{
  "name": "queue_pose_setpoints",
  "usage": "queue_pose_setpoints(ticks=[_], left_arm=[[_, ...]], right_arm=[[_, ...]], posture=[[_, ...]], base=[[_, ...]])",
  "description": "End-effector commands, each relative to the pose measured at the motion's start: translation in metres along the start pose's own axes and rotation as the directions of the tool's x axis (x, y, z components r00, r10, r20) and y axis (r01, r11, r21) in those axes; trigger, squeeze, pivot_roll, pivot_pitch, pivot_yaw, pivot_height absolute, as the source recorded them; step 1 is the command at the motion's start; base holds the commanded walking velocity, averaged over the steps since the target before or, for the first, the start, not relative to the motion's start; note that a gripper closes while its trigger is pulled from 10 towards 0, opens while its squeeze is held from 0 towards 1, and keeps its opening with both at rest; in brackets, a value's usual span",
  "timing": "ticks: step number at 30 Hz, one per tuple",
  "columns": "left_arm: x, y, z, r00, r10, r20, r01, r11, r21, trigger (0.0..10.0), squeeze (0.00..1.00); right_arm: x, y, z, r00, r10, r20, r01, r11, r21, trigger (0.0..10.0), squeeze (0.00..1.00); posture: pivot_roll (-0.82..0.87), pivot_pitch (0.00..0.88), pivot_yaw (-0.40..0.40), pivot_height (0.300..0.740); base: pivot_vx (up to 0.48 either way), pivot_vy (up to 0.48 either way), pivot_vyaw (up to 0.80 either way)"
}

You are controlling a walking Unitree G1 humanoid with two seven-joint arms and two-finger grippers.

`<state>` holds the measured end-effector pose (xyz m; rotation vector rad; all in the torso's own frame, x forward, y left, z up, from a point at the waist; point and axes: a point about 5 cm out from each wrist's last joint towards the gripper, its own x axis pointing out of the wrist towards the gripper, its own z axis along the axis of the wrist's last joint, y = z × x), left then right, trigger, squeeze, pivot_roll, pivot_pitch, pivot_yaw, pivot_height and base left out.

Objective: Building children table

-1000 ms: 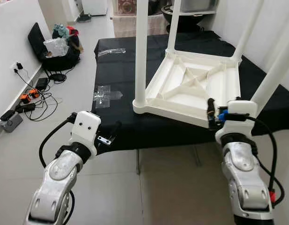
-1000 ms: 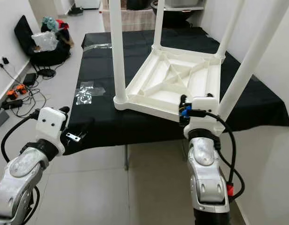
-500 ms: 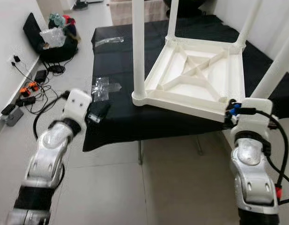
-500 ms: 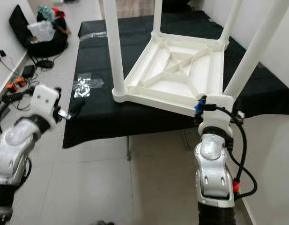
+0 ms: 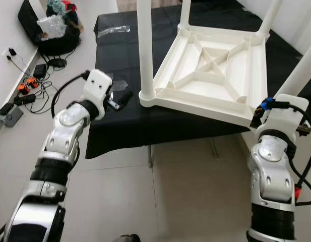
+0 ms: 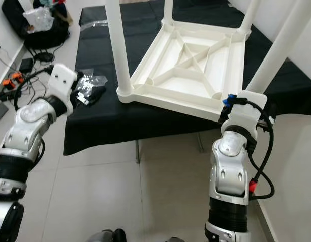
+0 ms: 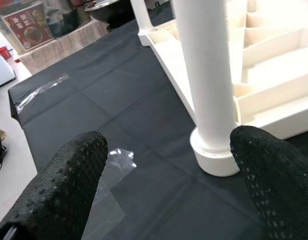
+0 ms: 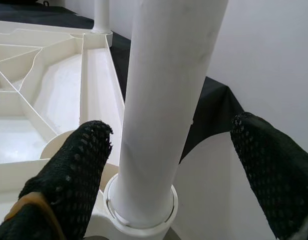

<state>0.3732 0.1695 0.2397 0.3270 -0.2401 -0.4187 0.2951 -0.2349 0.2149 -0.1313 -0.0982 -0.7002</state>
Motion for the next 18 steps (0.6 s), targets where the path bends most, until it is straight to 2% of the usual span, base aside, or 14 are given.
queue_pose_setpoints(ticks=[1,8,9,13,16,18], left_arm=[[0.001,0.007,-0.005,1.0,0.001,-0.015,-0.002,1.0,-0.013,10.0,0.0],[0.014,0.003,0.003,0.999,-0.045,0.014,0.045,0.998,-0.034,10.0,0.0],[0.021,-0.002,0.008,0.996,-0.078,0.032,0.079,0.996,-0.04,10.0,0.0],[0.032,-0.006,0.015,0.992,-0.106,0.061,0.109,0.993,-0.041,10.0,0.0],[0.035,-0.007,0.018,0.992,-0.11,0.068,0.113,0.993,-0.042,10.0,0.0],[0.043,-0.008,0.024,0.99,-0.111,0.082,0.115,0.993,-0.037,10.0,0.0]], right_arm=[[0.001,0.002,-0.002,1.0,-0.013,-0.027,0.013,1.0,0.006,10.0,0.0],[0.006,0.007,0.009,0.999,-0.025,-0.026,0.027,0.996,0.08,10.0,0.0],[0.011,0.008,0.017,0.999,-0.033,-0.02,0.035,0.991,0.127,10.0,0.0],[0.018,0.01,0.031,0.999,-0.042,0.002,0.041,0.984,0.172,10.0,0.0],[0.02,0.01,0.035,0.999,-0.044,0.01,0.042,0.983,0.177,10.0,0.0],[0.024,0.008,0.045,0.998,-0.051,0.03,0.044,0.982,0.184,10.0,0.0]], posture=[[0.04,0.232,0.04,0.74],[0.04,0.261,0.049,0.74],[0.03,0.283,0.056,0.74],[0.02,0.307,0.066,0.74],[0.02,0.313,0.068,0.74],[0.01,0.34,0.078,0.74]], base=[[0.0,0.0,0.0],[0.0,0.0,0.0],[0.0,0.0,0.0],[0.0,0.0,0.0],[0.0,0.0,0.0],[0.0,0.0,0.0]])
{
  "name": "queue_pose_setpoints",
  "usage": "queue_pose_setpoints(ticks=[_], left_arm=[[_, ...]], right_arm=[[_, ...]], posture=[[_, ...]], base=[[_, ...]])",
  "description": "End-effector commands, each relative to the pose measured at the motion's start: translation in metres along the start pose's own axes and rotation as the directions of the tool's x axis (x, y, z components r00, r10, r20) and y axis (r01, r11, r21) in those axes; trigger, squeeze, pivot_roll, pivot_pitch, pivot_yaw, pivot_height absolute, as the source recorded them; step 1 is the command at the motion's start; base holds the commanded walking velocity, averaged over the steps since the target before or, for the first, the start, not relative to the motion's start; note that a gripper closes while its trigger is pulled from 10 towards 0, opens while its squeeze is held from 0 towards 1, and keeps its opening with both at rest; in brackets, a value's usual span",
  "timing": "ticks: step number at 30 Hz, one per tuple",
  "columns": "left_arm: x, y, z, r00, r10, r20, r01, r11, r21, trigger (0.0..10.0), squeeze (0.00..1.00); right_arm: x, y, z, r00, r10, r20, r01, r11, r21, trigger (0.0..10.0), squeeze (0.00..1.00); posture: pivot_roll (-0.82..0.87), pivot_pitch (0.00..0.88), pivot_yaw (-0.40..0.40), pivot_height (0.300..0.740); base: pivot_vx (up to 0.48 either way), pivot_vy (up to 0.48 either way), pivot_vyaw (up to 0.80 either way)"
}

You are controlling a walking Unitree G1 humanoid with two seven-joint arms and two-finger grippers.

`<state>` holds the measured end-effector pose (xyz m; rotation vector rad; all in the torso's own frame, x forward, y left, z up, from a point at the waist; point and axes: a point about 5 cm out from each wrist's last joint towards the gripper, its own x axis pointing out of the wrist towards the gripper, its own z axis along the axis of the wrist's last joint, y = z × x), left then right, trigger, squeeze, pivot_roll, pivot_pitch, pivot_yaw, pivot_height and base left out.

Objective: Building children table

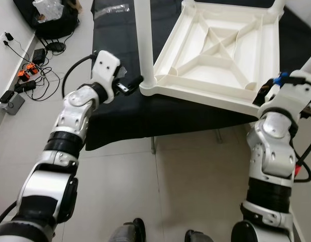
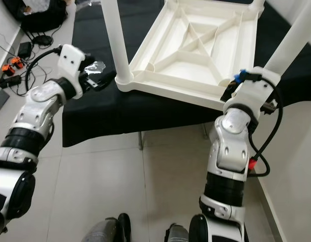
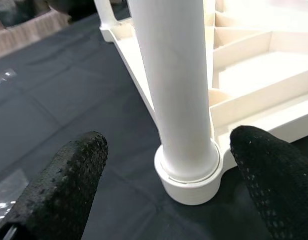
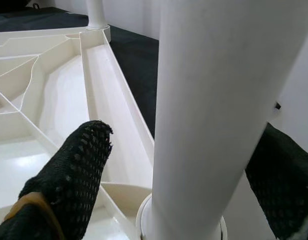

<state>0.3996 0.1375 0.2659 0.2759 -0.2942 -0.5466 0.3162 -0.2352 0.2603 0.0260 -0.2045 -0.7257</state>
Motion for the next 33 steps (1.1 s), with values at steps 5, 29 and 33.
queue_pose_setpoints(ticks=[5,29,33], left_arm=[[0.007,0.001,0.005,1.0,-0.007,0.009,0.007,1.0,0.016,10.0,0.0],[0.032,0.012,0.055,0.994,0.004,0.11,-0.024,0.983,0.18,0.0,0.0],[0.033,0.011,0.056,0.993,0.002,0.116,-0.023,0.983,0.182,0.0,0.0]], right_arm=[[0.006,-0.005,0.009,1.0,-0.015,0.012,0.015,1.0,0.013,10.0,0.0],[0.007,-0.01,0.032,0.999,-0.012,0.039,0.01,0.999,0.043,9.3,0.0],[0.005,-0.01,0.034,0.999,-0.011,0.049,0.01,0.999,0.04,0.0,0.0]], posture=[[0.0,0.357,0.079,0.74],[-0.01,0.397,0.109,0.74],[-0.02,0.399,0.111,0.74]], base=[[0.0,0.0,0.0],[0.0,0.0,0.0],[0.0,0.0,0.0]])
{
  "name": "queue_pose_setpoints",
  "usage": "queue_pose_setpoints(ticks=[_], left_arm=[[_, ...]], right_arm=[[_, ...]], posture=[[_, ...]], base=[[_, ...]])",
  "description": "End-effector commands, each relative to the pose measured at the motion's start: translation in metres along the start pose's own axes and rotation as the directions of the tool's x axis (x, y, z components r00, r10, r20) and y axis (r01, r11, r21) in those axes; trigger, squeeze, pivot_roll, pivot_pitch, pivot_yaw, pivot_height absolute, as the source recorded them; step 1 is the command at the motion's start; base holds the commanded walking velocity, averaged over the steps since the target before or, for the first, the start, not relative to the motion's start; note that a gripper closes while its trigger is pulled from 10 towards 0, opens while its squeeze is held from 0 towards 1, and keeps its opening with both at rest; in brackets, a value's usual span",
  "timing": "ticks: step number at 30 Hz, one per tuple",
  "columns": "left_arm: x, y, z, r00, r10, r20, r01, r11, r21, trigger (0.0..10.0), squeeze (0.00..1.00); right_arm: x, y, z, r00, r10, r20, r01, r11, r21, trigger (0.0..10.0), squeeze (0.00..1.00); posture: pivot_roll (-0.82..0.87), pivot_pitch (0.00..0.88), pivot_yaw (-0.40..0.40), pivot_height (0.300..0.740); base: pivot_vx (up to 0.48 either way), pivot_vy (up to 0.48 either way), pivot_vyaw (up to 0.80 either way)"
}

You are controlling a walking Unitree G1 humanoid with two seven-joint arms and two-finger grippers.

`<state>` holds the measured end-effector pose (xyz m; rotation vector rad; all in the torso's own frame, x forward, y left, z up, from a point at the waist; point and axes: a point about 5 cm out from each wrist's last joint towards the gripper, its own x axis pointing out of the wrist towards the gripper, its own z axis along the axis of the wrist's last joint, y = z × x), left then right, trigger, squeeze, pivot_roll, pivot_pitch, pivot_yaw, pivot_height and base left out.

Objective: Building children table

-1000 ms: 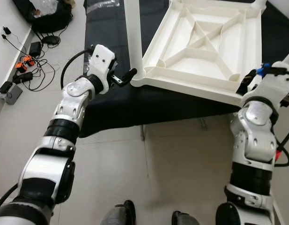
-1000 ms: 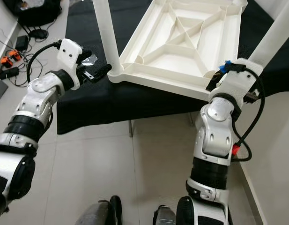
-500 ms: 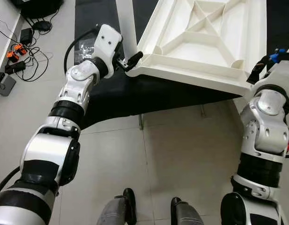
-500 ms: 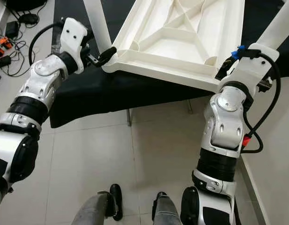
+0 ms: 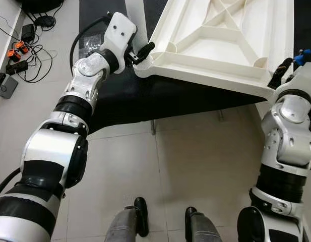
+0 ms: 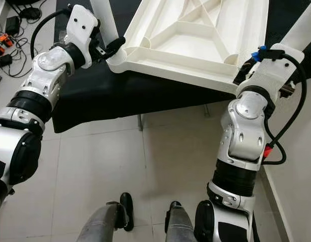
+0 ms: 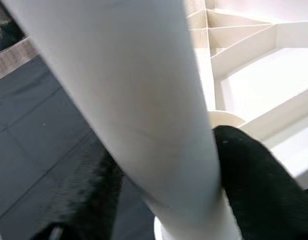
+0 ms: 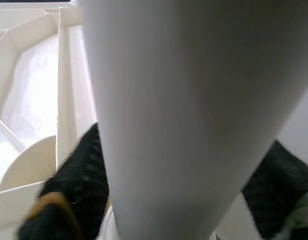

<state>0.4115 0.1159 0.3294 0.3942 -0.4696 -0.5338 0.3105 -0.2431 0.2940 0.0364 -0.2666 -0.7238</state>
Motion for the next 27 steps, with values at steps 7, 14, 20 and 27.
queue_pose_setpoints(ticks=[7,14,20,27], left_arm=[[-0.003,0.005,-0.004,1.0,0.015,-0.021,-0.014,0.999,0.043,0.0,0.0],[-0.004,0.0,-0.01,0.996,0.085,-0.019,-0.084,0.996,0.042,0.0,0.0],[-0.004,-0.029,-0.015,0.997,0.072,0.038,-0.074,0.996,0.047,0.0,0.0],[-0.024,-0.039,-0.025,0.987,0.163,0.008,-0.163,0.987,0.013,0.0,0.0]], right_arm=[[-0.001,-0.004,0.004,1.0,-0.009,0.0,0.009,1.0,-0.001,0.0,0.0],[0.021,-0.006,-0.004,0.999,0.039,-0.03,-0.04,0.999,-0.037,0.0,0.0],[0.05,-0.002,-0.016,0.992,0.098,-0.08,-0.101,0.994,-0.041,0.0,0.0],[0.066,0.016,-0.015,0.971,0.22,-0.093,-0.224,0.974,-0.033,0.0,0.0]], posture=[[-0.02,0.405,0.111,0.74],[-0.01,0.401,0.105,0.74],[-0.01,0.399,0.084,0.74],[0.0,0.398,0.07,0.74]], base=[[0.0,0.0,0.0],[0.0,0.0,0.0],[0.0,0.0,0.0],[0.0,0.0,0.0]])
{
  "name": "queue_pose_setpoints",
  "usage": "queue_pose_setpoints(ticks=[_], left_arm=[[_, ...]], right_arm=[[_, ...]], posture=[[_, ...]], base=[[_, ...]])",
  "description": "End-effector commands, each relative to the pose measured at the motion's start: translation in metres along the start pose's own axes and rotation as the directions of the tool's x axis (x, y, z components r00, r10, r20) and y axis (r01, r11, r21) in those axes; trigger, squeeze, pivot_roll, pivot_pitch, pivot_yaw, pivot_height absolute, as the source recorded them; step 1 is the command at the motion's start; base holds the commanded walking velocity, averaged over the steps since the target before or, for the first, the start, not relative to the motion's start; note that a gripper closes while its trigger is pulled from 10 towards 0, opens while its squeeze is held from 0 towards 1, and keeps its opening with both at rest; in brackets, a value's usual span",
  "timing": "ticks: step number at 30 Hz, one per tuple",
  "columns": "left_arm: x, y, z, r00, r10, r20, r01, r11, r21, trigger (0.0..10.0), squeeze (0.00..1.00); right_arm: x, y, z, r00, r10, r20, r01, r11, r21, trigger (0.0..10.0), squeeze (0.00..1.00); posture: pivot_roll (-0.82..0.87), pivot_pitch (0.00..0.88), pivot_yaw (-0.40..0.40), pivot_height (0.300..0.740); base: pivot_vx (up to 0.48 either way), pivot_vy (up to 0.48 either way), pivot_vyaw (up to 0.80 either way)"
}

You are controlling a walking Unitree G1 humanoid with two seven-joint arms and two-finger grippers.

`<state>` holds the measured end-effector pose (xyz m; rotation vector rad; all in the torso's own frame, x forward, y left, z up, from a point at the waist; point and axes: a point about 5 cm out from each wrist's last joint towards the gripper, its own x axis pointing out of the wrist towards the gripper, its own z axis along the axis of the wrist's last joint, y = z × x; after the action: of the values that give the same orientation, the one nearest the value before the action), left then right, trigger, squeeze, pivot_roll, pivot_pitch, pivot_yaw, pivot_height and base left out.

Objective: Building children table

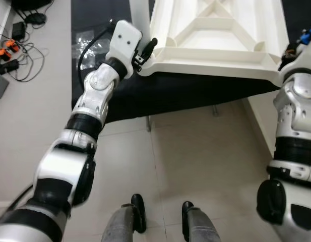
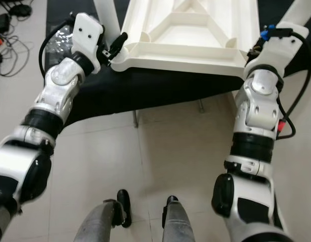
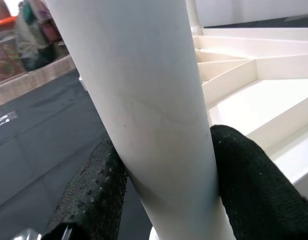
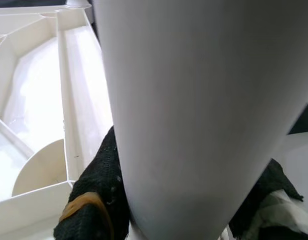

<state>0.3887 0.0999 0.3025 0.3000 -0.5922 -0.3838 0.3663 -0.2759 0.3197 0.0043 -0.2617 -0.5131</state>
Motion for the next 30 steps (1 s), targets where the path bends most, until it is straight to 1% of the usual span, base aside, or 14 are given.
queue_pose_setpoints(ticks=[1,8,9,10,12,14,15,16,20,22,23,24,28,30], left_arm=[[-0.018,-0.003,-0.018,0.993,0.017,-0.116,-0.012,0.999,0.04,0.0,0.0],[-0.03,-0.004,-0.012,0.98,0.138,-0.145,-0.131,0.99,0.055,0.0,0.0],[-0.032,-0.001,-0.004,0.968,0.215,-0.13,-0.204,0.975,0.091,0.0,0.0],[-0.033,0.001,-0.001,0.963,0.239,-0.122,-0.228,0.968,0.102,0.0,0.0],[-0.037,0.01,0.004,0.925,0.358,-0.127,-0.343,0.931,0.125,0.0,0.0],[-0.038,0.013,0.005,0.913,0.387,-0.131,-0.372,0.919,0.13,0.0,0.0],[-0.043,0.014,0.01,0.893,0.432,-0.123,-0.415,0.899,0.142,0.0,0.0],[-0.043,0.014,0.01,0.893,0.432,-0.123,-0.415,0.899,0.142,0.0,0.0],[-0.061,0.002,0.029,0.871,0.475,-0.124,-0.455,0.876,0.159,0.0,0.0],[-0.064,-0.002,0.03,0.869,0.476,-0.133,-0.457,0.877,0.151,0.0,0.0],[-0.068,-0.011,0.033,0.87,0.471,-0.145,-0.452,0.88,0.149,0.0,0.0],[-0.068,-0.011,0.033,0.87,0.471,-0.145,-0.452,0.88,0.149,0.0,0.0],[-0.083,-0.032,0.037,0.861,0.472,-0.192,-0.452,0.881,0.139,0.0,0.0],[-0.09,-0.033,0.038,0.849,0.488,-0.202,-0.462,0.872,0.164,0.0,0.0]], right_arm=[[0.004,0.004,-0.021,0.996,0.026,-0.081,-0.029,0.999,-0.029,0.0,0.0],[0.014,0.009,-0.015,0.995,0.065,-0.07,-0.066,0.998,-0.016,0.0,0.0],[0.015,0.012,-0.014,0.994,0.088,-0.072,-0.087,0.996,0.008,0.0,0.0],[0.016,0.014,-0.015,0.992,0.102,-0.071,-0.101,0.995,0.017,0.0,0.0],[0.016,0.017,-0.015,0.991,0.119,-0.061,-0.119,0.993,0.005,0.0,0.0],[0.016,0.017,-0.015,0.991,0.121,-0.059,-0.121,0.993,0.0,0.0,0.0],[0.016,0.019,-0.016,0.99,0.131,-0.06,-0.13,0.991,0.009,0.0,0.0],[0.016,0.019,-0.016,0.99,0.131,-0.06,-0.13,0.991,0.009,0.0,0.0],[0.02,0.027,-0.015,0.98,0.193,-0.047,-0.19,0.98,0.06,0.0,0.0],[0.02,0.028,-0.013,0.978,0.206,-0.036,-0.203,0.976,0.074,0.0,0.0],[0.021,0.031,-0.011,0.974,0.225,-0.022,-0.222,0.971,0.089,0.0,0.0],[0.021,0.031,-0.011,0.974,0.225,-0.022,-0.222,0.971,0.089,0.0,0.0],[0.022,0.038,-0.005,0.964,0.265,0.001,-0.263,0.959,0.106,0.0,0.0],[0.022,0.039,-0.004,0.962,0.271,0.007,-0.27,0.957,0.105,0.0,0.0]], posture=[[0.0,0.398,0.067,0.74],[0.01,0.399,0.062,0.74],[0.0,0.402,0.056,0.74],[0.0,0.402,0.056,0.74],[0.0,0.402,0.057,0.74],[0.0,0.402,0.057,0.74],[0.0,0.403,0.054,0.74],[0.0,0.403,0.054,0.74],[0.0,0.405,0.054,0.74],[0.01,0.407,0.053,0.74],[0.01,0.407,0.052,0.74],[0.01,0.407,0.052,0.74],[0.0,0.408,0.05,0.74],[0.0,0.41,0.052,0.74]], base=[[0.0,0.0,0.0],[0.0,0.0,0.0],[0.0,0.0,0.0],[0.0,0.0,0.0],[0.0,0.0,0.0],[0.0,0.0,0.0],[0.0,0.0,0.0],[0.0,0.0,0.0],[0.0,0.0,0.0],[0.0,0.0,0.0],[0.0,0.0,0.0],[0.0,0.0,0.0],[0.0,0.0,0.0],[0.0,0.0,0.0]])
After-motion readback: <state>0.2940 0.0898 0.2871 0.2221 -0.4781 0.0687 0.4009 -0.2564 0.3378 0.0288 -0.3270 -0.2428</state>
